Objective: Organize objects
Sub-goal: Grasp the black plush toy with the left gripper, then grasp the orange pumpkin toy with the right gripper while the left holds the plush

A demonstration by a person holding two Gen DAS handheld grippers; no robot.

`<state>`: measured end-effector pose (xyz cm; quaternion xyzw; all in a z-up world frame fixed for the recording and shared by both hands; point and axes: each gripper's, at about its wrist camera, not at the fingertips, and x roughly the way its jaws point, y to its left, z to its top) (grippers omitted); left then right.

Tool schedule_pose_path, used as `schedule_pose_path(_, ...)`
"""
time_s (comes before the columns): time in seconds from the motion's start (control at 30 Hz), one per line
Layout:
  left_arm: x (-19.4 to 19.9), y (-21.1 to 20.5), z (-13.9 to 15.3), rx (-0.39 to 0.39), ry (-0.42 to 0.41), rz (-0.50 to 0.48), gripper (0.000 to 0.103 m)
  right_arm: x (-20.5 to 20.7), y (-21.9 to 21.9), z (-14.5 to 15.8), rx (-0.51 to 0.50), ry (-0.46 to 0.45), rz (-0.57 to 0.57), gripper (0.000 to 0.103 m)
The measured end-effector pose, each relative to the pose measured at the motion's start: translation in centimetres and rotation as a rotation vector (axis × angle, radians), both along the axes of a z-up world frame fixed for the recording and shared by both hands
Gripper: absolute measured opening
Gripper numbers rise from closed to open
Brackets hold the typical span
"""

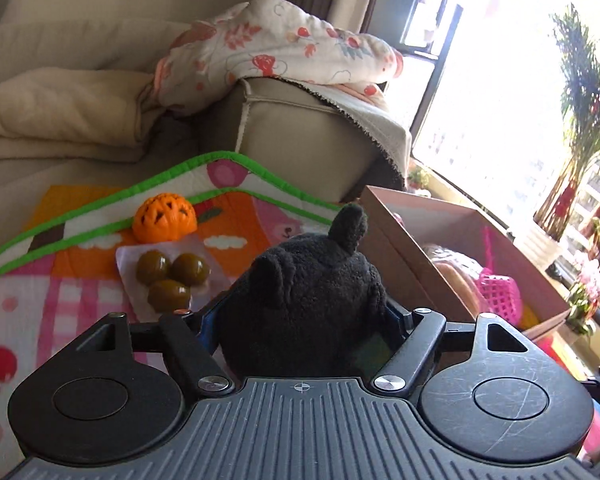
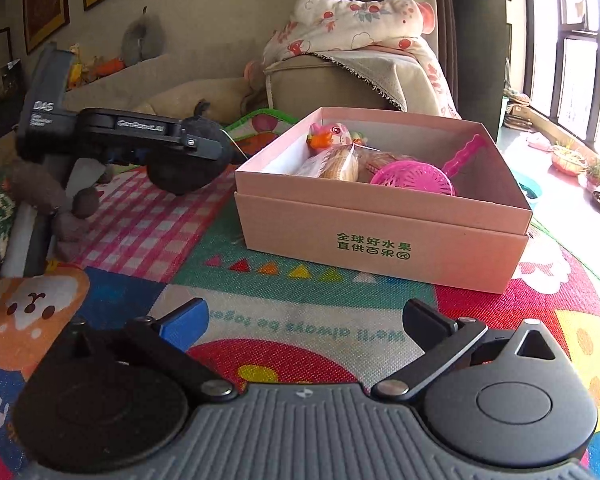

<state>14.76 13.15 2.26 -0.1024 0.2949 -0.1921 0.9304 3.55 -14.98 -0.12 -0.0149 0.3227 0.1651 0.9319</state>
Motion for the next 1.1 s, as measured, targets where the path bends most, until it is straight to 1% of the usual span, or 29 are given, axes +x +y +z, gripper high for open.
schedule_pose_path(0.07, -3.5, 2.3, -0.8, -0.104, 0.015, 0.046, 0.079, 0.4, 0.2, -0.1, -0.011, 0.023, 0.001, 0.103)
schedule_pose_path(0.13, -5.6, 4.3, -1.5, -0.161, 0.035, 0.095, 0.079, 0.9, 0.6, -0.1, -0.04, 0.037, 0.007, 0.103)
schedule_pose_path(0.17, -6.3, 5.1, -1.7, -0.174, 0.034, 0.121, 0.079, 1.0, 1.0, 0.1, -0.063, 0.025, 0.009, 0.103)
schedule_pose_path(0.2, -6.9, 6.1, -1.8, -0.186, 0.026, 0.162, 0.079, 1.1, 1.8, 0.9, -0.105, -0.009, 0.022, 0.103)
schedule_pose_path(0.27, -7.6, 7.4, -1.8, -0.219, 0.008, 0.21, 0.079, 1.7, 3.2, 3.2, -0.135, -0.065, 0.062, 0.103)
schedule_pose_path(0.33, -8.0, 8.3, -1.5, -0.269, -0.019, 0.215, 0.079, 3.1, 4.9, 6.2, -0.134, -0.095, 0.095, 0.103)
schedule_pose_path(0.37, -8.2, 8.5, -1.3, -0.283, -0.03, 0.209, 0.079, 4.4, 5.9, 7.7, -0.132, -0.09, 0.109, 0.103)
schedule_pose_path(0.43, -8.4, 8.6, -1.2, -0.301, -0.044, 0.202, 0.079, 8.5, 8.2, 10.5, -0.105, -0.017, 0.123, 0.103)
schedule_pose_path(0.5, -8.4, 8.4, -1.3, -0.307, -0.039, 0.195, 0.079, 13.0, 10.5, 11.6, -0.085, 0.083, 0.1, 0.103)
schedule_pose_path(0.53, -8.4, 8.3, -1.4, -0.303, -0.031, 0.195, 0.079, 15.1, 11.7, 11.8, -0.093, 0.118, 0.083, 0.103)
schedule_pose_path(0.57, -8.5, 8.3, -1.5, -0.298, -0.03, 0.196, 0.079, 17.4, 13.3, 11.5, -0.124, 0.142, 0.065, 0.103)
schedule_pose_path(0.6, -8.6, 8.3, -1.5, -0.297, -0.034, 0.198, 0.079, 19.6, 15.0, 10.8, -0.182, 0.143, 0.041, 0.102)
schedule_pose_path(0.63, -8.8, 8.5, -1.4, -0.299, -0.042, 0.202, 0.079, 21.2, 16.7, 9.9, -0.258, 0.132, 0.018, 0.084)
schedule_pose_path(0.67, -8.9, 8.6, -1.3, -0.304, -0.051, 0.208, 0.079, 22.7, 18.1, 8.8, -0.333, 0.14, 0.003, 0.068)
schedule_pose_path(0.7, -9.1, 8.9, -1.3, -0.309, -0.063, 0.217, 0.079, 24.5, 19.2, 7.4, -0.393, 0.183, -0.016, 0.039)
schedule_pose_path(0.73, -9.1, 9.1, -1.2, -0.312, -0.069, 0.232, 0.079, 26.1, 19.6, 6.0, -0.411, 0.241, -0.049, 0.034)
schedule_pose_path(0.77, -9.2, 9.4, -1.2, -0.316, -0.073, 0.25, 0.079, 27.5, 19.7, 4.8, -0.412, 0.291, -0.085, 0.034)
schedule_pose_path(0.8, -9.1, 9.7, -1.3, -0.319, -0.073, 0.267, 0.079, 28.7, 19.8, 3.7, -0.416, 0.318, -0.122, 0.034)
schedule_pose_path(0.83, -9.1, 10.0, -1.4, -0.325, -0.069, 0.285, 0.079, 29.5, 19.9, 2.9, -0.432, 0.321, -0.155, 0.034)
schedule_pose_path(0.9, -9.1, 10.6, -1.5, -0.343, -0.057, 0.309, 0.079, 30.4, 20.1, 1.7, -0.48, 0.299, -0.196, 0.032)
schedule_pose_path(0.93, -9.0, 10.8, -1.6, -0.353, -0.051, 0.314, 0.079, 30.5, 20.2, 1.3, -0.501, 0.297, -0.197, 0.028)
schedule_pose_path(1.0, -9.0, 11.1, -1.6, -0.371, -0.047, 0.316, 0.079, 30.0, 20.2, 1.1, -0.514, 0.301, -0.187, 0.027)
schedule_pose_path(1.1, -9.3, 11.3, -1.3, -0.38, -0.052, 0.32, 0.079, 28.2, 19.6, 1.7, -0.48, 0.359, -0.13, 0.025)
